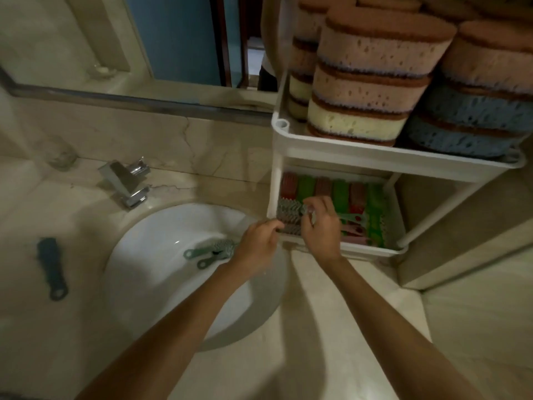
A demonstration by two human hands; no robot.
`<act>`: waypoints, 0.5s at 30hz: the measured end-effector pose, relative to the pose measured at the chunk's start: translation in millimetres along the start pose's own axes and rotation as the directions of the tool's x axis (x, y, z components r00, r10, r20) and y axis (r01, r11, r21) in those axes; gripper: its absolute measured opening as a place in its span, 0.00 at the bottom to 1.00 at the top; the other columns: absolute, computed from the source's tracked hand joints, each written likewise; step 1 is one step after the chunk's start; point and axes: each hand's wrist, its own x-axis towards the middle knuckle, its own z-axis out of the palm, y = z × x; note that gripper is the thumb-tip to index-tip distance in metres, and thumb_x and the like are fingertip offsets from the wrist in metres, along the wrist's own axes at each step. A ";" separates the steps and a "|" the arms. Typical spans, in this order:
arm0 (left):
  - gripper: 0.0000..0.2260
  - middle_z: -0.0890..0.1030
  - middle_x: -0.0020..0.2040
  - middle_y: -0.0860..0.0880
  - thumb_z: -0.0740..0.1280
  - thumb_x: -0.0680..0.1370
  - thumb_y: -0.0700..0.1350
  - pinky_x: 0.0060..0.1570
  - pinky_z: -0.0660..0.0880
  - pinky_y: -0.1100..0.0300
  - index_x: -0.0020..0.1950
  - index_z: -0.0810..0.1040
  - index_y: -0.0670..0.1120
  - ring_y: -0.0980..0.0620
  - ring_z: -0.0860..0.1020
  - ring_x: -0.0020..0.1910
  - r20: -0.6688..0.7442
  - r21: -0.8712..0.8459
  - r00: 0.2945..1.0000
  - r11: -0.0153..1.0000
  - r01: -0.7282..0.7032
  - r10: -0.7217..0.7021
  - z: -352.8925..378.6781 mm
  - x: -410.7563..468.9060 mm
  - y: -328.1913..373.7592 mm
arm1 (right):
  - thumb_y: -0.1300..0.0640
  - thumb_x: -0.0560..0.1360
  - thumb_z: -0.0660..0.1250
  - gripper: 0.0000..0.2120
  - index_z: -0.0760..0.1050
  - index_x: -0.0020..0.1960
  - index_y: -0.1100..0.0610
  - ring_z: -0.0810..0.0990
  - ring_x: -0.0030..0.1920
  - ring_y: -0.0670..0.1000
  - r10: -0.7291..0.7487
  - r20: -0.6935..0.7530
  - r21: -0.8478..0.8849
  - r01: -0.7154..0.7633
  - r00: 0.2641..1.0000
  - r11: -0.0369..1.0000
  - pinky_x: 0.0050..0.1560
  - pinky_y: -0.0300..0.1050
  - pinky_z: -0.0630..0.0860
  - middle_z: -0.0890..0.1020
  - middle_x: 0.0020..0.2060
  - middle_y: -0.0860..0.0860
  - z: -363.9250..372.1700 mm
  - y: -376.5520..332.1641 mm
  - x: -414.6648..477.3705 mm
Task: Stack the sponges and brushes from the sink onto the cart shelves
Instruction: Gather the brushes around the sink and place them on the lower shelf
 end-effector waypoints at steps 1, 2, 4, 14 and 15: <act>0.14 0.81 0.57 0.41 0.58 0.77 0.34 0.56 0.69 0.59 0.58 0.78 0.39 0.43 0.78 0.56 -0.048 -0.007 0.998 1.000 0.028 -0.028 -7.8 -7.7 -9.5 | 0.61 0.69 0.55 0.14 0.77 0.45 0.66 0.74 0.43 0.53 -0.009 -0.034 0.049 0.011 0.999 0.999 0.41 0.45 0.71 0.78 0.43 0.63 5.6 -13.1 -10.1; 0.13 0.81 0.55 0.40 0.58 0.77 0.34 0.54 0.69 0.59 0.56 0.79 0.39 0.43 0.78 0.55 -0.099 -0.019 0.992 0.997 0.073 -0.075 -17.9 -17.7 -21.6 | 0.61 0.68 0.55 0.13 0.75 0.43 0.66 0.71 0.41 0.51 -0.017 -0.055 0.097 0.023 0.998 0.995 0.40 0.44 0.69 0.78 0.41 0.62 13.1 -29.7 -21.7; 0.11 0.82 0.53 0.41 0.59 0.77 0.35 0.51 0.70 0.58 0.54 0.80 0.38 0.43 0.79 0.54 -0.180 -0.055 0.965 0.982 0.183 -0.190 -38.3 -37.4 -48.1 | 0.62 0.68 0.55 0.11 0.74 0.41 0.66 0.70 0.40 0.50 -0.032 -0.049 0.170 0.040 0.998 0.985 0.40 0.43 0.68 0.77 0.39 0.61 33.4 -61.6 -44.1; 0.12 0.78 0.59 0.38 0.60 0.76 0.35 0.57 0.70 0.55 0.58 0.76 0.36 0.41 0.76 0.59 -0.310 -0.174 0.699 0.761 0.625 -0.645 -147.2 -117.1 -220.7 | 0.67 0.72 0.61 0.12 0.78 0.53 0.63 0.79 0.51 0.57 -0.018 0.696 0.170 -0.140 0.717 0.975 0.54 0.43 0.74 0.81 0.51 0.59 167.6 -206.5 -106.0; 0.13 0.77 0.60 0.37 0.61 0.76 0.36 0.58 0.70 0.54 0.59 0.75 0.35 0.40 0.75 0.59 -0.322 -0.182 0.663 0.731 0.658 -0.676 -158.4 -121.0 -237.7 | 0.66 0.73 0.60 0.13 0.78 0.55 0.62 0.79 0.53 0.57 -0.017 0.738 0.146 -0.134 0.674 0.980 0.56 0.44 0.73 0.81 0.53 0.59 179.2 -221.3 -107.8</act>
